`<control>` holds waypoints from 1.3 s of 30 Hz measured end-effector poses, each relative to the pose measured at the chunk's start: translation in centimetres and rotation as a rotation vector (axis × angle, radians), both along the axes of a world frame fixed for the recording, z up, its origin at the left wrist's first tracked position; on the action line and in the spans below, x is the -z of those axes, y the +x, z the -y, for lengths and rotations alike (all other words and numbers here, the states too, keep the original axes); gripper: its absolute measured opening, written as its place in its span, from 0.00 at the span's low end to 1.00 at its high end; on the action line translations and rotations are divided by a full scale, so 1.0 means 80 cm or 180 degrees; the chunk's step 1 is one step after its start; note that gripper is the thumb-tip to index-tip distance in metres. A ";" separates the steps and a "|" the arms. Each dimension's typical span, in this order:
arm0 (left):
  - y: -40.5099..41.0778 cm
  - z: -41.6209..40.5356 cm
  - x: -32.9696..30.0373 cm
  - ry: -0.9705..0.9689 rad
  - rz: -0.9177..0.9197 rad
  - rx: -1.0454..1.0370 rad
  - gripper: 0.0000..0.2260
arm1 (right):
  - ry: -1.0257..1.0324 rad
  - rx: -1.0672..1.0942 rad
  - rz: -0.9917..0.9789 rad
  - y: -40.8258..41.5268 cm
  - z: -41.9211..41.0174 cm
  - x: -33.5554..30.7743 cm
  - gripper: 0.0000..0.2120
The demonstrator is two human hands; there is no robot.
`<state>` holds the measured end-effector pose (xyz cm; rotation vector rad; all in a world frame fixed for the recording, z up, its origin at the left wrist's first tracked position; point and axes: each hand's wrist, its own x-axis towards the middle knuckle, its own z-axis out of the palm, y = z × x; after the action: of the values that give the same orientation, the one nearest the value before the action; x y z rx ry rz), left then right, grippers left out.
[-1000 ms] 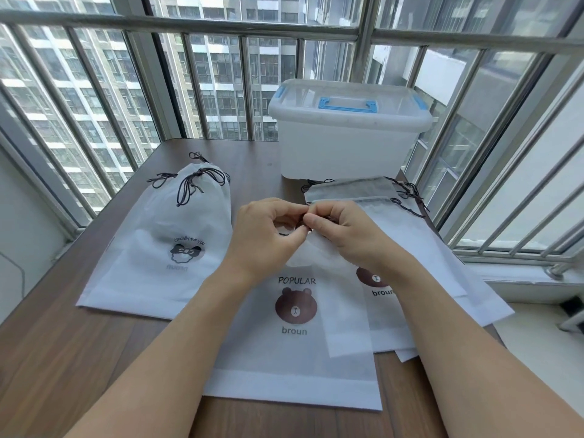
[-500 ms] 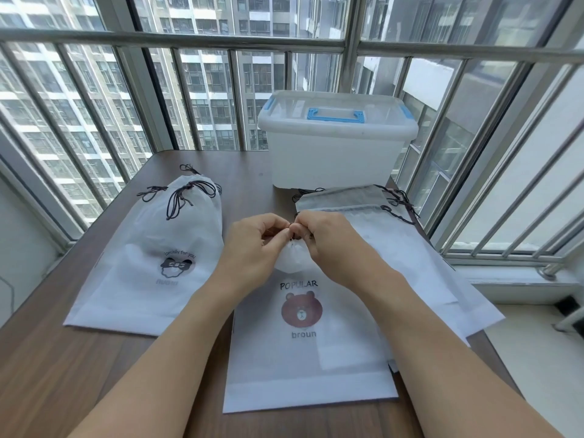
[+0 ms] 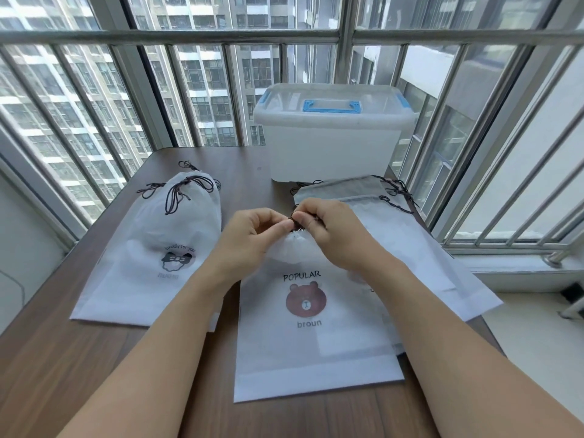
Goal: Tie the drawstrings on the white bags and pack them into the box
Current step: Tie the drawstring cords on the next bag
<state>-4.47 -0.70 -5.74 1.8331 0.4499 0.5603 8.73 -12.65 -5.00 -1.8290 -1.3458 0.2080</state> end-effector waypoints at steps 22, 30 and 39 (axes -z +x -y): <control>-0.005 0.006 -0.003 0.1471 0.0795 0.0025 0.12 | -0.0555 -0.0473 -0.3075 0.020 0.016 -0.003 0.12; -0.006 0.006 -0.004 0.0722 0.0595 0.0062 0.05 | -0.0694 -0.0549 -0.3233 0.018 0.021 -0.010 0.14; 0.002 -0.002 0.002 -0.0454 0.0599 -0.0693 0.07 | -0.0166 -0.0266 -0.3473 0.025 0.019 -0.014 0.11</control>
<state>-4.27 -0.56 -5.91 1.5887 0.5507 0.8207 10.71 -14.14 -3.90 -1.3104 -0.6185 1.1035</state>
